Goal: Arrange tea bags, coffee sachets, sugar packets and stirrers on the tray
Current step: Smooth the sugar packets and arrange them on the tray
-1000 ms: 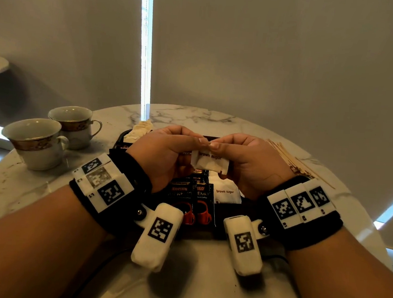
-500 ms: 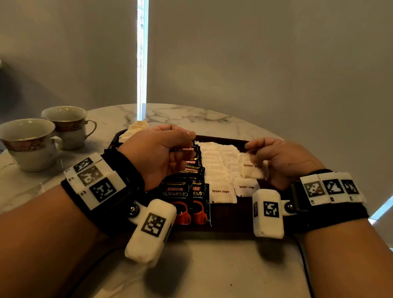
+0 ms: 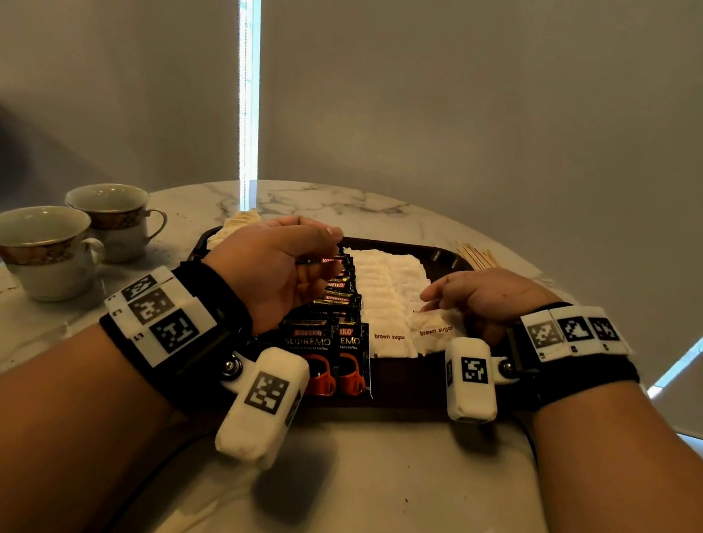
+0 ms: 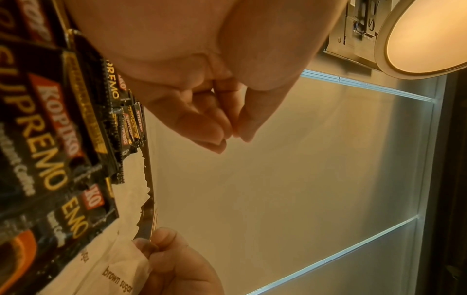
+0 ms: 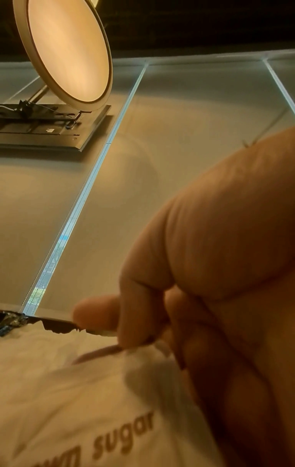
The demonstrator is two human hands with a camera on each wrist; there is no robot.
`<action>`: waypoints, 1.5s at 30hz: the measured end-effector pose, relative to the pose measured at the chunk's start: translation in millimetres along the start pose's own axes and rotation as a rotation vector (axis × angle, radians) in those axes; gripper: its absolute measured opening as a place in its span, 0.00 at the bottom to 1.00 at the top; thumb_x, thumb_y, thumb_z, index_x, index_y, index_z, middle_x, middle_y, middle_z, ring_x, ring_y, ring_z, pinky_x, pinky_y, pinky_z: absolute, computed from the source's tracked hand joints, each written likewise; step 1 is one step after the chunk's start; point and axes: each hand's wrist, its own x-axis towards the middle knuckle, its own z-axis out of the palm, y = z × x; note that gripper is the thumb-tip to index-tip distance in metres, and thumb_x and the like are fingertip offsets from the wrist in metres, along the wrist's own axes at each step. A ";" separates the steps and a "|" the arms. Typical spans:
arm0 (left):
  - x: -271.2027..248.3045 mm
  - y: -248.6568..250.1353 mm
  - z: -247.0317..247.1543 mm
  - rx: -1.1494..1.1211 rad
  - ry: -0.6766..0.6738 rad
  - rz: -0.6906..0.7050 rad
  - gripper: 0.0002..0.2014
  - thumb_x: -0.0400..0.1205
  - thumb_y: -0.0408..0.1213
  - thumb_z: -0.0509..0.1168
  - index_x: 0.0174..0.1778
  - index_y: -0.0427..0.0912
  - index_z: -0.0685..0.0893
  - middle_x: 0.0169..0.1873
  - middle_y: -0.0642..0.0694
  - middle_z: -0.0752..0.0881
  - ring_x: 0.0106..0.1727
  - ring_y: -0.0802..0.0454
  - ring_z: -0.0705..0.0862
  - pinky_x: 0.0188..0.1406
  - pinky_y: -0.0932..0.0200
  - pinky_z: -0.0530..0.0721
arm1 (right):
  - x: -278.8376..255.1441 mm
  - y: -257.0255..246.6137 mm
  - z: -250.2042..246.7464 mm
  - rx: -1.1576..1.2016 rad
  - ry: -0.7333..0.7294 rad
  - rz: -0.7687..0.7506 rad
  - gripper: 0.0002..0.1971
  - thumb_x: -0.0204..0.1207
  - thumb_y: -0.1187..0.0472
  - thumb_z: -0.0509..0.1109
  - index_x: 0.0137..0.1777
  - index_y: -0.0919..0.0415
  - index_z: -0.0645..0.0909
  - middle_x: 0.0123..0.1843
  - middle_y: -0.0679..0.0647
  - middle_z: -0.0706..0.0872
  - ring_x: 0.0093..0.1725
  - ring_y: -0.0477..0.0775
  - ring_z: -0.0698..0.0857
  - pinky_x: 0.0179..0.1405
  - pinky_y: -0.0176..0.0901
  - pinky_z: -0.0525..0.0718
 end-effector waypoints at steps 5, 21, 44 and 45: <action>0.9 -1.6 -0.4 -0.006 -0.001 -0.001 0.04 0.80 0.32 0.70 0.42 0.41 0.82 0.35 0.44 0.84 0.30 0.54 0.85 0.22 0.66 0.81 | -10.1 -4.2 1.7 -0.015 0.005 0.018 0.10 0.82 0.62 0.65 0.53 0.60 0.89 0.49 0.54 0.92 0.44 0.55 0.89 0.21 0.35 0.81; 2.8 -2.4 0.3 -0.020 0.004 0.001 0.04 0.82 0.32 0.69 0.43 0.41 0.81 0.34 0.45 0.83 0.29 0.55 0.86 0.21 0.67 0.81 | -2.1 -2.2 -7.7 0.057 -0.010 0.032 0.30 0.74 0.29 0.65 0.54 0.57 0.88 0.55 0.60 0.88 0.55 0.59 0.82 0.60 0.58 0.80; 6.4 -3.0 -1.7 -0.029 0.010 0.014 0.06 0.81 0.32 0.70 0.39 0.42 0.81 0.32 0.47 0.84 0.30 0.54 0.85 0.20 0.66 0.80 | 13.0 3.2 -5.6 0.212 -0.025 0.023 0.39 0.67 0.22 0.64 0.59 0.56 0.85 0.66 0.65 0.83 0.69 0.70 0.79 0.70 0.72 0.77; 6.4 -2.8 -1.7 -0.028 0.007 0.014 0.06 0.81 0.32 0.70 0.40 0.42 0.81 0.32 0.47 0.83 0.30 0.54 0.86 0.21 0.66 0.81 | 13.2 3.2 -4.8 0.232 -0.036 0.029 0.39 0.67 0.22 0.65 0.60 0.57 0.84 0.67 0.66 0.82 0.69 0.70 0.80 0.69 0.71 0.77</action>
